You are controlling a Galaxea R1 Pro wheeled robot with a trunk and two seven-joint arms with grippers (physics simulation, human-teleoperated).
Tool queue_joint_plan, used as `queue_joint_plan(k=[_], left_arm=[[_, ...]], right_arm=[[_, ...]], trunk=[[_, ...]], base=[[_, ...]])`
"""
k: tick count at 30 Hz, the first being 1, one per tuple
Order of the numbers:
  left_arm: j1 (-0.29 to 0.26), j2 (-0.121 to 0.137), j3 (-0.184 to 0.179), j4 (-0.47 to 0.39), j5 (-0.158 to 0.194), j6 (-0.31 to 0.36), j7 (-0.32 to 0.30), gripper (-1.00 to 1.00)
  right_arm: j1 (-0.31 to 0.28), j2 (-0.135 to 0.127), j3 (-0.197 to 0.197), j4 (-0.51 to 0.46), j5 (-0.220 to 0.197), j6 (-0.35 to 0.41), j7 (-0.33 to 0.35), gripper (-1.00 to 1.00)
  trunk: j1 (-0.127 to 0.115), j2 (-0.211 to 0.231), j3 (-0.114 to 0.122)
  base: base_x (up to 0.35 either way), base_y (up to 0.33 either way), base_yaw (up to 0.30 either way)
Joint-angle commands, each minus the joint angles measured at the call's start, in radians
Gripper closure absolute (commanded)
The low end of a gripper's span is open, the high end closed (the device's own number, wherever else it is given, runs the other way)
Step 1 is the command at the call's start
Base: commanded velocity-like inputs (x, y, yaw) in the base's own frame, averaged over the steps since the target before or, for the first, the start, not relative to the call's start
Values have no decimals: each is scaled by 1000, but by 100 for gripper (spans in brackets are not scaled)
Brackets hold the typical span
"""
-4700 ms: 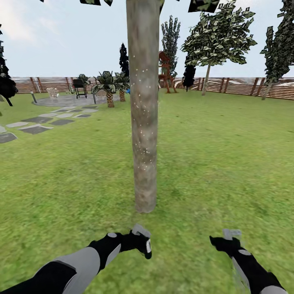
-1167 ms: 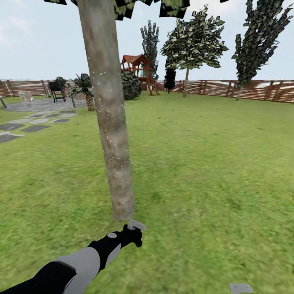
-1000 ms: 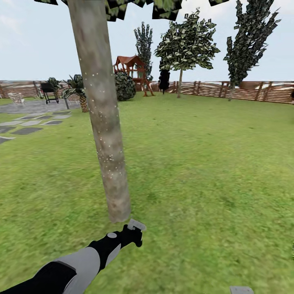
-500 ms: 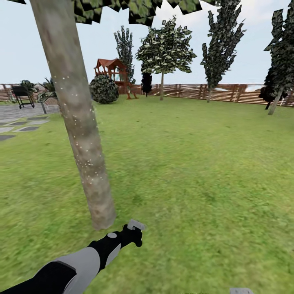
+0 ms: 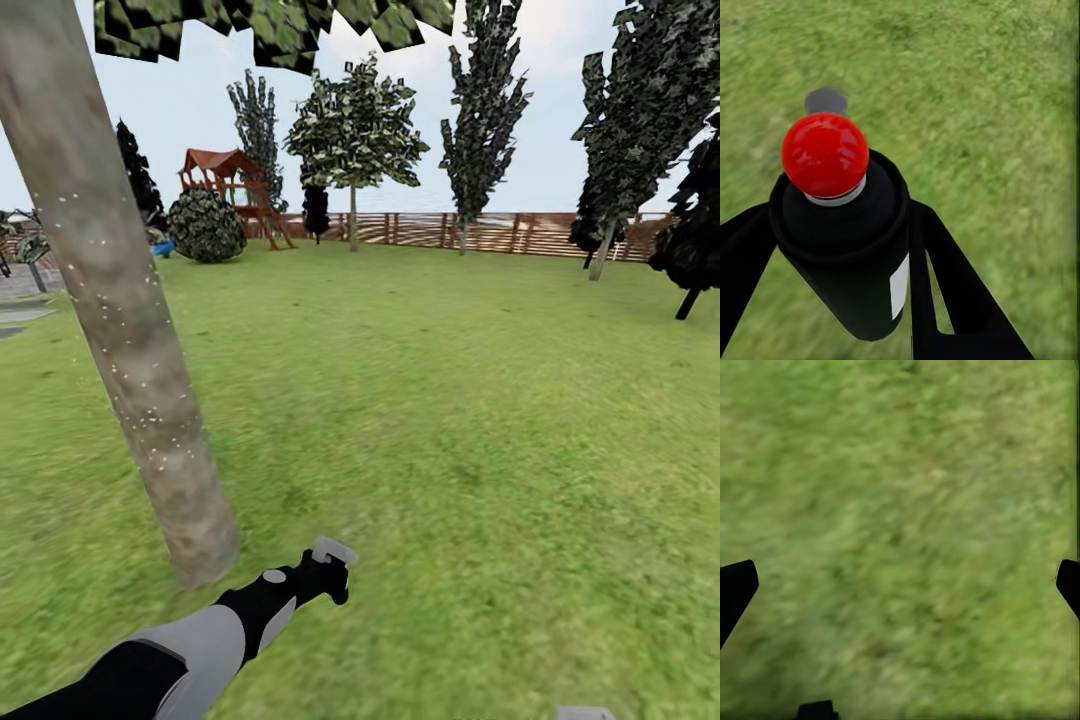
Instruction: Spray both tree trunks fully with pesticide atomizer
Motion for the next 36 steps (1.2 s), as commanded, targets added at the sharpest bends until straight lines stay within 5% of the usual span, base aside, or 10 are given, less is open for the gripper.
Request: queue_joint_plan(k=[1,12,27,36], left_arm=[[-1,0,-3,1,-1,-6,-1,100],[-1,0,-3,0,0,-4,1,100],[-1,0,-2,-2,2,-4,6,100],[-1,0,-3,-3,2,-4,7,100]], right_arm=[[-2,0,-5,5,5,-7,-3,-100],[1,2,-5,5,6,-7,-2,-100],[1,24,-5,5,6,-7,-2,-100],[1,25,-5,5,6,-7,-2,-100]], trunk=[[0,-1,0],[0,-1,13],[0,-1,14],[0,-1,14]], base=[[0,0,-261],[99,0,-245],[345,0,-15],[700,0,0]])
